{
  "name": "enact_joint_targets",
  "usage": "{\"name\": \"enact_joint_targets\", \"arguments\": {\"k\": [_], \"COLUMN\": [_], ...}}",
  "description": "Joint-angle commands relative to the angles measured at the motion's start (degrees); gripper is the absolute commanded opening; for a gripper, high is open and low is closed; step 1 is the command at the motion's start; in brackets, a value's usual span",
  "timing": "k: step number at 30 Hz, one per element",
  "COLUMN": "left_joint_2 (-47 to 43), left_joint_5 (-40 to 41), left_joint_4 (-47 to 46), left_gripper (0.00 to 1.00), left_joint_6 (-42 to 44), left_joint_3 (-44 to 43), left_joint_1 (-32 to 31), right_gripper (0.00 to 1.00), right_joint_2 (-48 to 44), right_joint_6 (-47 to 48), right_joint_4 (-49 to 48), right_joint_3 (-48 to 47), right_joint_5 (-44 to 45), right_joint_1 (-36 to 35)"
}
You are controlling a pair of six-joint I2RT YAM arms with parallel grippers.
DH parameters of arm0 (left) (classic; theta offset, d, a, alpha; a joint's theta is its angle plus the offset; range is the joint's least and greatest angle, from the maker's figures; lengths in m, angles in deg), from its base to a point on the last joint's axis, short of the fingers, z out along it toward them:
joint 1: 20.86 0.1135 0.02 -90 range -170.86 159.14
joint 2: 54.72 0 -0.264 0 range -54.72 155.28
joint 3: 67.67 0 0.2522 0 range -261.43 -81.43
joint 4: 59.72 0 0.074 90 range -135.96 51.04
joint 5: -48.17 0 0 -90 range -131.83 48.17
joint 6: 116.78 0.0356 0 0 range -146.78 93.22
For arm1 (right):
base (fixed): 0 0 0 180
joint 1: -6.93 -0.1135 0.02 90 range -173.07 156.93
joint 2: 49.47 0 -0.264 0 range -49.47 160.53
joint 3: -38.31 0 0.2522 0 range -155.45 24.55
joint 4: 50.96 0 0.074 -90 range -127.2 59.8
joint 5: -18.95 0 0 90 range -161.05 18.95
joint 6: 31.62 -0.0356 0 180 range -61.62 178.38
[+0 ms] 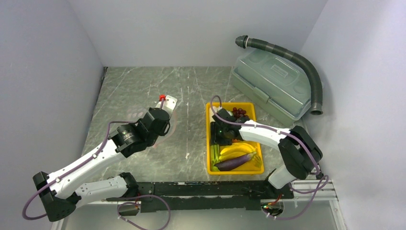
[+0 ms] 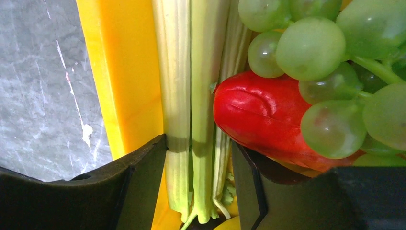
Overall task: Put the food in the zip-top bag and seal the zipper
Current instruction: Pick up the fake vegetable from the bin.
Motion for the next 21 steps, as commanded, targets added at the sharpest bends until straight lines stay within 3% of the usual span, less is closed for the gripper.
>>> {"name": "enact_joint_targets", "arguments": {"k": [1, 10, 21], "left_joint_2": [-0.92, -0.82, -1.13], "left_joint_5": [0.22, 0.10, 0.28], "left_joint_4": [-1.56, -1.51, -1.34], "left_gripper": [0.00, 0.00, 0.00], "left_joint_6": [0.16, 0.13, 0.12], "left_joint_3": [0.33, 0.27, 0.14], "left_joint_1": [0.13, 0.11, 0.15], "right_gripper": [0.56, 0.56, 0.55], "right_joint_2": [-0.11, 1.60, 10.31], "right_joint_6": [-1.16, -1.82, -1.25], "right_joint_4": [-3.89, -5.58, 2.17], "right_joint_3": [1.27, 1.67, -3.71], "right_joint_5": [-1.56, -1.59, 11.00], "right_joint_1": [-0.21, -1.38, -6.92]}}
